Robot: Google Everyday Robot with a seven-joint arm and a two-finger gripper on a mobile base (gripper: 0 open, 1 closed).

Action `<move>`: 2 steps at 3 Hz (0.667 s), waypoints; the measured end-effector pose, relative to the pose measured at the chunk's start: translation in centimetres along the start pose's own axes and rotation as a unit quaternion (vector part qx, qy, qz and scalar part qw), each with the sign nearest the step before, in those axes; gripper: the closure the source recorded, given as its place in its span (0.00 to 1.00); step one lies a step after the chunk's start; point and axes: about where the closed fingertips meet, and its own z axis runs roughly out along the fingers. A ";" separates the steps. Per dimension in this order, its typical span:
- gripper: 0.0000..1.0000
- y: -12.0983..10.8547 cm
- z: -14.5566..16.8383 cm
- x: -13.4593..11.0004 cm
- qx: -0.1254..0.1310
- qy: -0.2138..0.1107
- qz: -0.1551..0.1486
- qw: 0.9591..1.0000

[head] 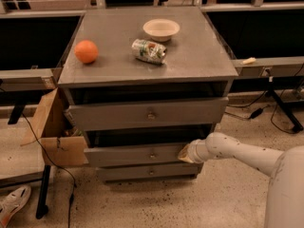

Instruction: Close middle drawer

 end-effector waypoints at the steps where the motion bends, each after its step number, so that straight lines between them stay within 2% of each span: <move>1: 1.00 -0.4 -0.1 0.0 -0.003 0.001 -0.006 1.000; 2: 1.00 -0.3 0.6 0.0 -0.016 0.006 -0.025 1.000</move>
Offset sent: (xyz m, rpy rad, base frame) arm 0.0936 -0.0156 0.0426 -0.1012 -0.0148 0.1754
